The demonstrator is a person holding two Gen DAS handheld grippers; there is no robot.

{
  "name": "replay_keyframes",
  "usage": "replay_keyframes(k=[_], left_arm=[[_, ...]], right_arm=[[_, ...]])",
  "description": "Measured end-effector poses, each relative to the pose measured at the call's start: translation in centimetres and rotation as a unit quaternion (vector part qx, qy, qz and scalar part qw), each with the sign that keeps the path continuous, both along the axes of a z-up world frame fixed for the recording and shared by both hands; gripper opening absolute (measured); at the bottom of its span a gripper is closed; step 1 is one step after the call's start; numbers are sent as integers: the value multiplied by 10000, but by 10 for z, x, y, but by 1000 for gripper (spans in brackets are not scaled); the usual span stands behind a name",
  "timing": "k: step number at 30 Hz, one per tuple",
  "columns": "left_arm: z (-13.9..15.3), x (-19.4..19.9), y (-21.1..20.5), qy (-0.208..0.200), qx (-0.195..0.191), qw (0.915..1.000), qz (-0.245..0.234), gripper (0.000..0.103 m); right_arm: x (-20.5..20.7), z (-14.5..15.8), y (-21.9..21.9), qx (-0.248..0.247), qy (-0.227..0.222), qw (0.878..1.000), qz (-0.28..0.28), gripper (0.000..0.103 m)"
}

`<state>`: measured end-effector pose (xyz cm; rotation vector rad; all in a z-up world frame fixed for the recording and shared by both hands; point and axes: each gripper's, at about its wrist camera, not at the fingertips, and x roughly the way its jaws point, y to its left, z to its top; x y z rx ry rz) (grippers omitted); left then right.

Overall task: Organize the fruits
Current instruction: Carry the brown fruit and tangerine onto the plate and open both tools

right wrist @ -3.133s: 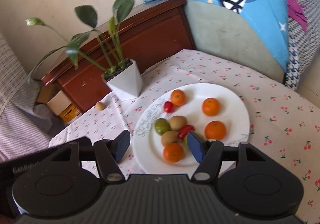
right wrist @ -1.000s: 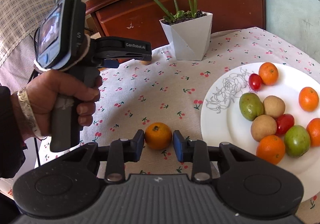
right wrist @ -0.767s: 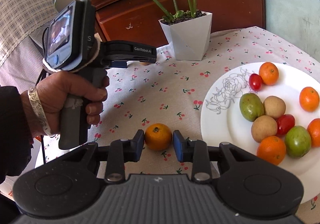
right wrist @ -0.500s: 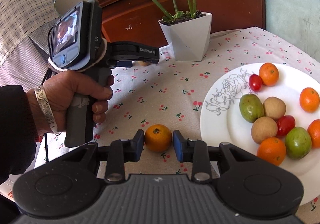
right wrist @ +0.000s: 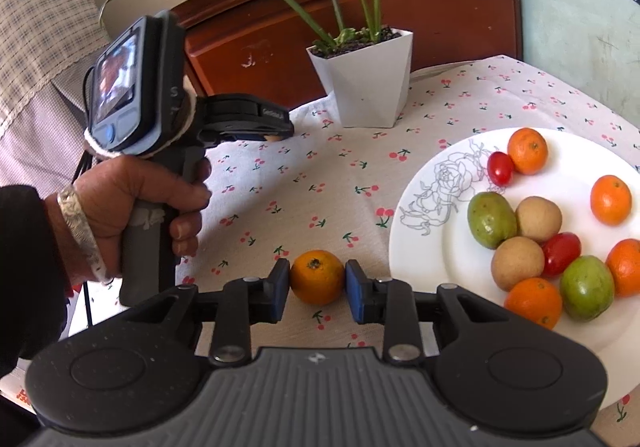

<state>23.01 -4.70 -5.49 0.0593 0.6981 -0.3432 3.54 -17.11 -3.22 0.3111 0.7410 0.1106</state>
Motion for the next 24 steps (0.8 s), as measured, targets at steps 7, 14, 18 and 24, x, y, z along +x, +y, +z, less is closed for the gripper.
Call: replay_keyframes(k=[7, 14, 18, 24], left_arm=[[27, -31, 2, -35, -228, 9997, 40, 24], [56, -81, -12, -266, -394, 9987, -208, 24], [72, -112, -21, -329, -674, 9966, -346, 24], [75, -148, -44, -242, -789, 9939, -728, 24]], right_arm=[[-5, 13, -15, 125, -203, 9996, -148, 30], [-18, 30, -42, 206, -476, 9977, -444, 30], [-29, 43, -66, 245, -663, 9948, -731, 30], [-49, 60, -107, 297, -937, 9879, -1197, 29]])
